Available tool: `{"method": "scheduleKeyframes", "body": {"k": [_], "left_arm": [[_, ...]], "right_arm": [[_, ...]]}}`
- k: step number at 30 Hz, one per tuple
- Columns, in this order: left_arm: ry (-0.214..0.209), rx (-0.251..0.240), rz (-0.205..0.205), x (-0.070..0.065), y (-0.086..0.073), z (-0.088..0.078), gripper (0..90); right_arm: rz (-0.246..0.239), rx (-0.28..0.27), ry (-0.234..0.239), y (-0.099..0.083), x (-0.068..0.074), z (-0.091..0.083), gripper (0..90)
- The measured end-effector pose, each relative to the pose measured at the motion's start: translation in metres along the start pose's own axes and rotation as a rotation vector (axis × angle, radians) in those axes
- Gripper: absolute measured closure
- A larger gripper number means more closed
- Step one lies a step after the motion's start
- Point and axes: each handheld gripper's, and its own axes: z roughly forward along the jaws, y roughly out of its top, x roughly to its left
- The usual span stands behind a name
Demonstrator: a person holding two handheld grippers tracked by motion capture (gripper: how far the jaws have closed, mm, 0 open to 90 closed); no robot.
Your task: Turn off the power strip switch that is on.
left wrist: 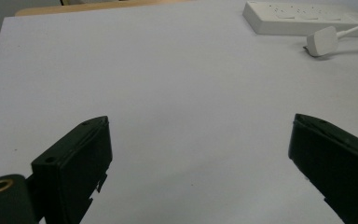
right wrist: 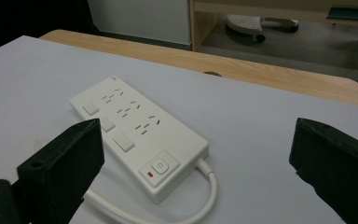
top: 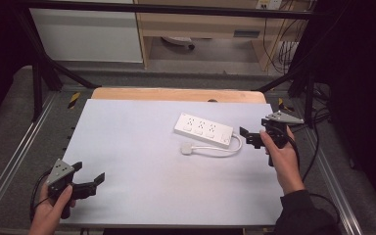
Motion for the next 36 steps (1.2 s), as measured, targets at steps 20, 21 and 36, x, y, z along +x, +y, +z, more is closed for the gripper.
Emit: {"method": "scheduleKeyframes", "body": {"k": [20, 21, 36], "left_arm": [[0.003, 0.0, 0.002, 0.0, 0.0, 0.0, 6.0], [0.003, 0.0, 0.002, 0.0, 0.0, 0.0, 6.0], [0.002, -0.001, 0.001, -0.001, 0.0, 0.0, 6.0]], "right_arm": [[0.003, -0.029, -0.017, -0.028, -0.007, -0.033, 2.9], [0.006, -0.03, -0.018, -0.029, -0.007, -0.035, 3.0], [0.002, -0.04, -0.019, -0.047, -0.006, -0.055, 4.1]]}}
